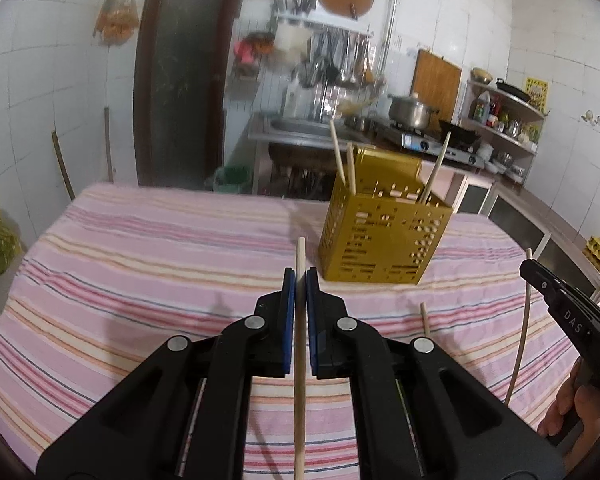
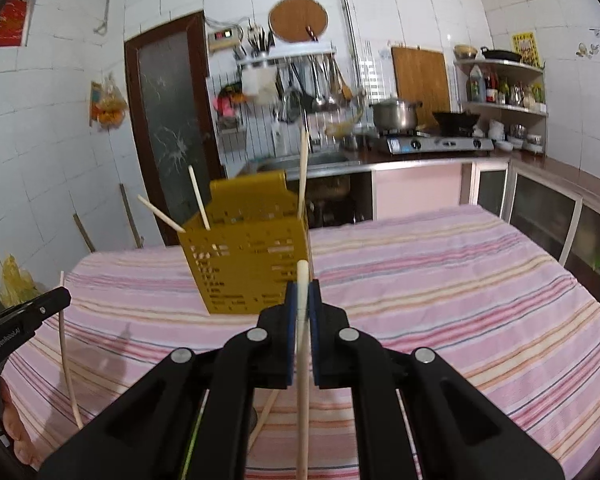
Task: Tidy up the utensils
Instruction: 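Lift both held chopsticks and carry them over the yellow holder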
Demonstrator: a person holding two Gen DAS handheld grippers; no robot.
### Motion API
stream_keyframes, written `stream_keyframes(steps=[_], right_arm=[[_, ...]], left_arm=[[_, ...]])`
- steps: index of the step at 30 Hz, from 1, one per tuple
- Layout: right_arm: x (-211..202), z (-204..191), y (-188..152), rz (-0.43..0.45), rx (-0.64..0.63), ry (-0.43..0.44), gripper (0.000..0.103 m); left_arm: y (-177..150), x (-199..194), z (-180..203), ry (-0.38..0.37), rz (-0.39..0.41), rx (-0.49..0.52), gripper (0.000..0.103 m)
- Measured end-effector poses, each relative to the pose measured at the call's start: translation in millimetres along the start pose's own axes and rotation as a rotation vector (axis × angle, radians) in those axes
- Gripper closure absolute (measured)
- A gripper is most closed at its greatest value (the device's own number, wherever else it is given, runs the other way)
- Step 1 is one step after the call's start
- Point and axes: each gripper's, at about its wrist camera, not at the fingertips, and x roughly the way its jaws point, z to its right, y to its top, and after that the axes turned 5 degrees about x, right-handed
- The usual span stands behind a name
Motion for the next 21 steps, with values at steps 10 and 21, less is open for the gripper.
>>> stream_keyframes(steps=[10, 21], right_arm=[[-17, -6, -6, 0.075, -0.034, -0.001, 0.097], [-35, -8, -2, 0.129, -0.042, 0.031, 0.097]], left_arm=[[-6, -21, 10, 0.031, 0.084, 0.046, 0.099], [-13, -44, 10, 0.053, 0.165, 0.053, 0.099]])
